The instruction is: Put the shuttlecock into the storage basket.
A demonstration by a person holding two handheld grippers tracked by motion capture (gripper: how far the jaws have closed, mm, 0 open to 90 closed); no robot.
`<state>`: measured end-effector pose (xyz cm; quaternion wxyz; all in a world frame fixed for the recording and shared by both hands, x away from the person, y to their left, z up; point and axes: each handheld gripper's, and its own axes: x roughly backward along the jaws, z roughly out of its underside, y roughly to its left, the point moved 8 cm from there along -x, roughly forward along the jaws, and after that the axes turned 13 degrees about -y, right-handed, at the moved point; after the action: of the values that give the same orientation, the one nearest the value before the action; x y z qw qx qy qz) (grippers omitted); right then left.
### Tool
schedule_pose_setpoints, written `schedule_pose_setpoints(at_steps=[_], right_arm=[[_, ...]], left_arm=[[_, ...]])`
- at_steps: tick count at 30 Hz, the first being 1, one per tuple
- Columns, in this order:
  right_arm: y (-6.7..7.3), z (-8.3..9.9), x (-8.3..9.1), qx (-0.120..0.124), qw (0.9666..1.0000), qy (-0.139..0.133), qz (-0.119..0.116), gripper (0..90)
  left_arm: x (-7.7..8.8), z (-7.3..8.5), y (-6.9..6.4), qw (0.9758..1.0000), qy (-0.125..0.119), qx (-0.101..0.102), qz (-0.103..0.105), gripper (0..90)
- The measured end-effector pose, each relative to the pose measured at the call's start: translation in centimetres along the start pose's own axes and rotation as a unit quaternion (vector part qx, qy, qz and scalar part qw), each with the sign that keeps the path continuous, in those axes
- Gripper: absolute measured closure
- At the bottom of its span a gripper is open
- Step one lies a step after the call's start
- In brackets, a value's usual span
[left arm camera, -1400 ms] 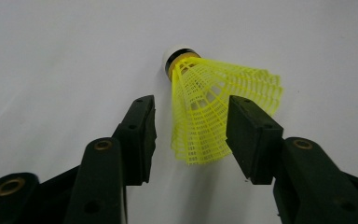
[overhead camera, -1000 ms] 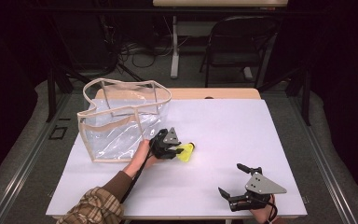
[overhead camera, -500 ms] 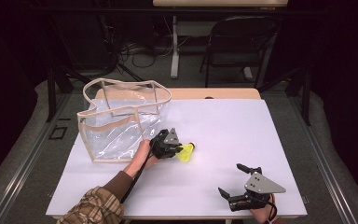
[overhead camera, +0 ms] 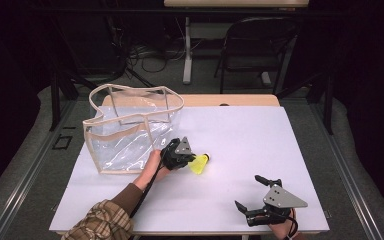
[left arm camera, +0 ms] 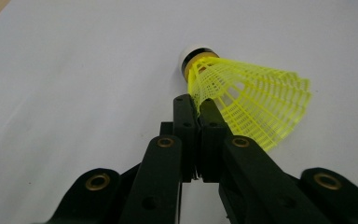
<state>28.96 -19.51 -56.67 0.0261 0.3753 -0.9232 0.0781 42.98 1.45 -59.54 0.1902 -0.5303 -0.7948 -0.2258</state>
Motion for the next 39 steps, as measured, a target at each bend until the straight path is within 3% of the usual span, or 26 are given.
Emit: schedule_pose_setpoints(at_steps=[12,39], right_arm=[[-0.1,0.1,0.0,0.000,1.0000,0.000,0.001,0.0],[-0.3,0.2,0.0,-0.004,1.0000,0.004,0.005,0.0]], left_arm=[[0.3,-0.3,0.0,0.9999,-0.014,0.009,0.005,89.0],[1.9,-2.2,-0.5,0.9994,-0.035,-0.008,-0.001,89.0]])
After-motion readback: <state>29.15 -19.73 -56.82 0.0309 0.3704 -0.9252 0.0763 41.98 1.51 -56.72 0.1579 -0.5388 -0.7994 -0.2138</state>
